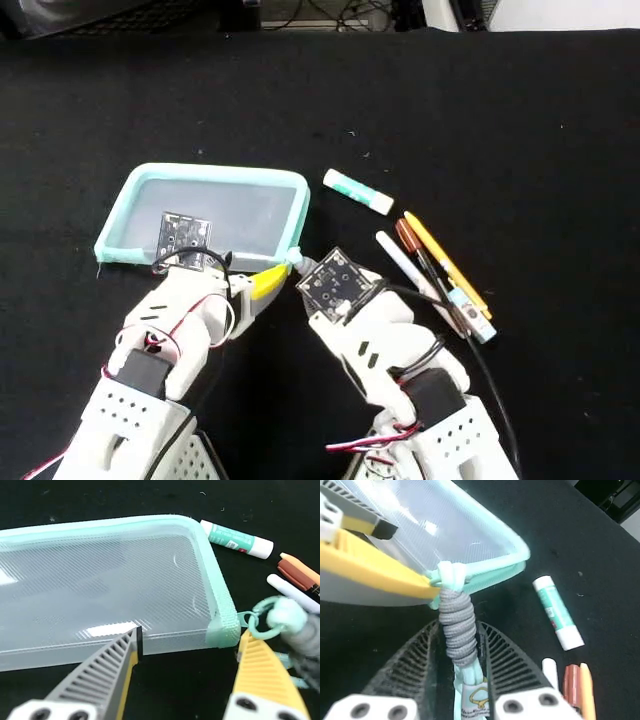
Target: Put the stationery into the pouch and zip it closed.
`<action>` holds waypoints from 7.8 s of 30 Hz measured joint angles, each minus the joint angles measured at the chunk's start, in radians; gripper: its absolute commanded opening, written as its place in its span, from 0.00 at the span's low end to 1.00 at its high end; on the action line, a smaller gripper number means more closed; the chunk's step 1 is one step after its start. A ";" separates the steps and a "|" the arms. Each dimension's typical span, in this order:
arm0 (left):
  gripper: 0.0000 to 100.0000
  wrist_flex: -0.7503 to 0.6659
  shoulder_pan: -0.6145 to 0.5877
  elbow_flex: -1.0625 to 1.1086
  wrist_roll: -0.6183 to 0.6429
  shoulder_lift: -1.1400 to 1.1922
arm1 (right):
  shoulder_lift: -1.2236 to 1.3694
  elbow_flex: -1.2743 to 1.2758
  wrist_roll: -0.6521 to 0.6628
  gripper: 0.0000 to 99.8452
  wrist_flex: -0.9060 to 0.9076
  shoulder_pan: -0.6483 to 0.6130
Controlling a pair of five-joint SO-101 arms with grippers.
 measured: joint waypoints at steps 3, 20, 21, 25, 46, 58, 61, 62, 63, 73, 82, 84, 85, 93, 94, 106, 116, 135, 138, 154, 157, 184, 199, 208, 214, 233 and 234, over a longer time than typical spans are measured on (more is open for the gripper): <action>0.32 -0.002 -0.002 0.000 0.000 0.000 | 0.000 -0.046 -0.002 0.01 0.038 -0.048; 0.32 0.057 0.041 -0.002 0.000 -0.012 | 0.000 -0.075 0.000 0.01 0.066 -0.109; 0.32 0.057 0.041 -0.002 0.000 -0.012 | 0.000 -0.087 0.000 0.01 0.080 -0.126; 0.32 0.057 0.015 0.000 0.000 -0.012 | 0.000 -0.152 -0.003 0.01 0.141 -0.158; 0.32 0.382 -0.046 -0.183 -0.117 -0.012 | -0.002 -0.051 0.051 0.01 0.164 -0.006; 0.32 0.514 -0.292 -0.402 -0.144 -0.012 | -0.002 0.104 0.245 0.23 0.235 0.127; 0.32 0.358 -0.399 -0.299 -0.137 -0.012 | -0.002 0.104 0.250 0.20 0.245 0.216; 0.32 0.328 -0.411 -0.264 -0.124 -0.012 | -0.002 0.103 0.250 0.19 0.247 0.235; 0.32 0.308 -0.416 -0.232 -0.117 -0.012 | -0.002 0.103 0.250 0.18 0.249 0.239; 0.32 0.244 -0.427 -0.094 -0.114 -0.012 | 0.132 -0.166 0.172 0.25 0.296 0.230; 0.32 0.218 -0.427 -0.066 -0.114 -0.012 | 0.896 -0.597 0.106 0.20 0.296 0.106; 0.32 0.212 -0.427 -0.048 -0.114 -0.012 | 1.094 -0.695 0.130 0.20 0.296 0.086; 0.32 0.212 -0.427 -0.044 -0.114 -0.012 | 1.186 -0.735 0.161 0.20 0.296 0.077; 0.32 0.210 -0.427 -0.043 -0.114 -0.012 | 1.553 -0.881 0.316 0.21 0.255 0.058; 0.32 0.210 -0.427 -0.043 -0.114 -0.012 | 1.554 -0.881 0.336 0.21 0.247 0.058; 0.32 0.210 -0.427 -0.043 -0.114 -0.012 | 1.554 -0.730 0.624 0.21 0.021 0.058; 0.32 0.210 -0.427 -0.043 -0.114 -0.012 | 1.554 -0.726 0.717 0.12 -0.066 0.058; 0.32 0.210 -0.427 -0.043 -0.114 -0.012 | 1.327 -0.480 0.585 0.01 -0.074 0.155; 0.32 0.210 -0.427 -0.043 -0.114 -0.012 | 1.229 -0.396 0.585 0.03 -0.074 0.158; 0.32 0.210 -0.427 -0.043 -0.114 -0.012 | 1.254 -0.546 0.445 0.24 0.114 0.127; 0.32 0.210 -0.427 -0.043 -0.114 -0.012 | 1.312 -0.598 0.423 0.24 0.114 0.112; 0.32 0.210 -0.427 -0.043 -0.114 -0.012 | 1.530 -0.715 0.486 0.01 0.057 0.101; 0.32 0.267 -0.259 -0.083 -0.173 -0.012 | 1.320 -0.772 0.221 0.01 -0.097 0.018; 0.32 0.318 -0.172 -0.109 -0.123 -0.012 | 1.320 -0.872 0.132 0.01 -0.046 -0.023; 0.32 0.275 -0.164 -0.109 -0.051 -0.012 | 1.320 -0.872 0.127 0.01 -0.044 -0.055; 0.32 0.069 -0.161 -0.043 -0.043 -0.012 | 1.272 -0.876 0.127 0.01 0.015 -0.069; 0.32 0.068 -0.161 -0.043 -0.054 -0.012 | 1.257 -0.876 0.127 0.01 0.018 -0.069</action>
